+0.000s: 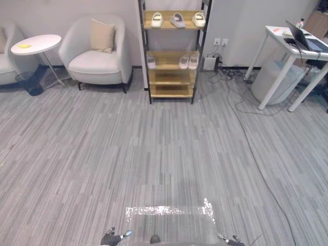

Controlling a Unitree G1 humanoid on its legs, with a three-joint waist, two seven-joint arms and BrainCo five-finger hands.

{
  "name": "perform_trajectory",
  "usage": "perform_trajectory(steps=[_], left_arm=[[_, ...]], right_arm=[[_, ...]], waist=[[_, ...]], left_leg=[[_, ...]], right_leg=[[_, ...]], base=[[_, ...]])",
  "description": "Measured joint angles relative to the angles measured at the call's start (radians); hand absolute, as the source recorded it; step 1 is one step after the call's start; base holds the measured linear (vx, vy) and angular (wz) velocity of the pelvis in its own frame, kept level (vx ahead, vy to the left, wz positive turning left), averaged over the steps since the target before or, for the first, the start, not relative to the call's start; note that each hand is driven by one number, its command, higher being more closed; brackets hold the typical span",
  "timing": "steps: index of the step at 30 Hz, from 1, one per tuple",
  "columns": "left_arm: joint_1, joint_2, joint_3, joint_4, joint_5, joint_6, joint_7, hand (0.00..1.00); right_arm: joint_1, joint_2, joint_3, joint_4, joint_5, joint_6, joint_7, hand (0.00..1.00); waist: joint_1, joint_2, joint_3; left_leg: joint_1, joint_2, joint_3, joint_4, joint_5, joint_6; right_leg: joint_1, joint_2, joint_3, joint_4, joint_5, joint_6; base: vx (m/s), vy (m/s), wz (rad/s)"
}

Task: Organize the slippers on the shoe rack

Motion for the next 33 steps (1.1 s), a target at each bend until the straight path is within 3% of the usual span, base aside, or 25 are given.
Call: perform_trajectory(steps=[9, 15, 23, 28, 30, 33], left_arm=[[-0.031, 0.001, -0.003, 0.018, 0.035, -0.003, -0.002, 0.0], [-0.033, 0.001, -0.006, 0.018, 0.035, -0.003, 0.001, 0.0], [-0.038, 0.009, -0.006, 0.018, 0.033, -0.003, 0.017, 0.0], [-0.041, 0.007, -0.004, 0.016, 0.033, -0.003, 0.022, 0.0], [-0.052, 0.01, 0.011, 0.011, 0.032, -0.002, 0.022, 0.0], [-0.051, -0.007, 0.076, -0.036, 0.032, -0.002, 0.021, 0.0]], right_arm=[[-0.065, 0.006, -0.002, 0.004, -0.04, -0.007, -0.001, 0.0], [-0.097, 0.05, 0.009, 0.004, -0.043, -0.009, -0.002, 0.0], [-0.103, 0.057, 0.01, 0.008, -0.047, -0.008, -0.003, 0.0], [-0.106, 0.057, 0.008, 0.005, -0.042, -0.009, -0.004, 0.0], [-0.106, 0.058, 0.006, -0.001, -0.038, -0.012, -0.004, 0.0], [-0.098, 0.063, -0.001, -0.034, -0.037, -0.017, -0.008, 0.0]], waist=[[0.001, 0.0, 0.04], [0.001, 0.0, 0.041], [0.001, -0.015, 0.051], [0.001, -0.012, 0.06], [0.001, -0.023, 0.066], [0.007, -0.023, 0.09]], left_leg=[[0.022, -0.003, 0.0, -0.007, -0.002, -0.002], [0.021, -0.002, 0.0, -0.008, -0.002, -0.002], [0.019, -0.004, 0.002, -0.008, -0.005, -0.006], [0.015, -0.001, 0.004, -0.001, -0.026, -0.019], [-0.051, 0.002, 0.007, 0.122, -0.086, -0.015], [-0.192, 0.041, 0.055, 0.454, -0.202, -0.029]], right_leg=[[0.041, 0.0, -0.012, -0.031, 0.0, 0.001], [0.04, 0.001, -0.014, -0.033, 0.0, 0.001], [0.042, -0.001, -0.013, -0.048, 0.001, 0.002], [0.024, 0.001, -0.011, -0.01, -0.021, -0.006], [-0.007, -0.005, -0.01, 0.056, -0.057, -0.012], [-0.028, 0.002, -0.004, 0.112, -0.103, -0.032]], base=[[0.02, -0.023, 0.03], [-0.03, -0.023, 0.0], [0.0, 0.0, 0.0], [0.02, -0.021, -0.01], [0.06, -0.044, 0.02], [0.01, -0.047, -0.04]])
